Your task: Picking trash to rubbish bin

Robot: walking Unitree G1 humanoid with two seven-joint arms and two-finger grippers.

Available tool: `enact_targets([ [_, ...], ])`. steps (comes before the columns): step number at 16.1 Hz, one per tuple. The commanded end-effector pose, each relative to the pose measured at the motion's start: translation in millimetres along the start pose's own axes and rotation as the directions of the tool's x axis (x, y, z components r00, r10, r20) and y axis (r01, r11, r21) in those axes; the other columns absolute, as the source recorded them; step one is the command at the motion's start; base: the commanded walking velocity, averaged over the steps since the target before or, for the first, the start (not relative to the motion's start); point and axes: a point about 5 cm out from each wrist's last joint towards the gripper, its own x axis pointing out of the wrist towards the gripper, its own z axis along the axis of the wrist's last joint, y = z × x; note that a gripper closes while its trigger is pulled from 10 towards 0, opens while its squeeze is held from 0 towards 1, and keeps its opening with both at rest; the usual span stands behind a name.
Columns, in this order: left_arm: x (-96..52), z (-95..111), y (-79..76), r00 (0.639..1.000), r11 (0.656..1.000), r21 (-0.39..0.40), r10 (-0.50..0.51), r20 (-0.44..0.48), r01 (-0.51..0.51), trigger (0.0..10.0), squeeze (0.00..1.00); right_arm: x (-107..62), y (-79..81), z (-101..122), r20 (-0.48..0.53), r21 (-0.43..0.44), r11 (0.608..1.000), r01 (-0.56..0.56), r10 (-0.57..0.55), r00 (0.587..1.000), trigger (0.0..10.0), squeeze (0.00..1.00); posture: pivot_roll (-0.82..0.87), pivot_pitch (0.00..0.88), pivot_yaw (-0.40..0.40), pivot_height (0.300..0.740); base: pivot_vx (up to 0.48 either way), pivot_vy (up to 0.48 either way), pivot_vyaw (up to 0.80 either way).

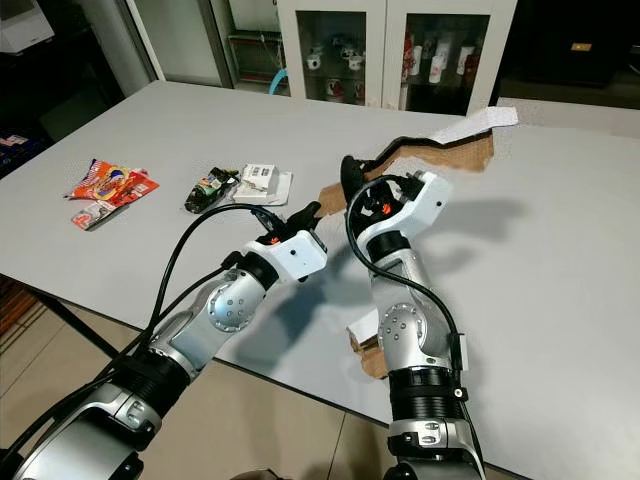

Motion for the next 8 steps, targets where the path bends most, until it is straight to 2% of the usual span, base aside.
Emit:
enact_targets([
  [1,-1.9,1.1,1.4,1.0,1.0,0.012,-0.007,0.011,0.007,10.0,0.0,5.8,9.1,-2.4,0.007,0.015,1.0,-0.004,0.004,1.0,0.0,0.0,0.05,0.0,0.09,0.74,0.0,0.0,0.0],
  [8,-1.0,4.6,-0.6,1.0,1.0,0.007,-0.014,0.021,0.014,10.0,0.0,5.7,9.1,-3.3,0.005,-0.022,1.0,-0.004,0.004,1.0,0.0,0.0,0.05,0.0,0.095,0.74,0.0,0.0,0.0],
])
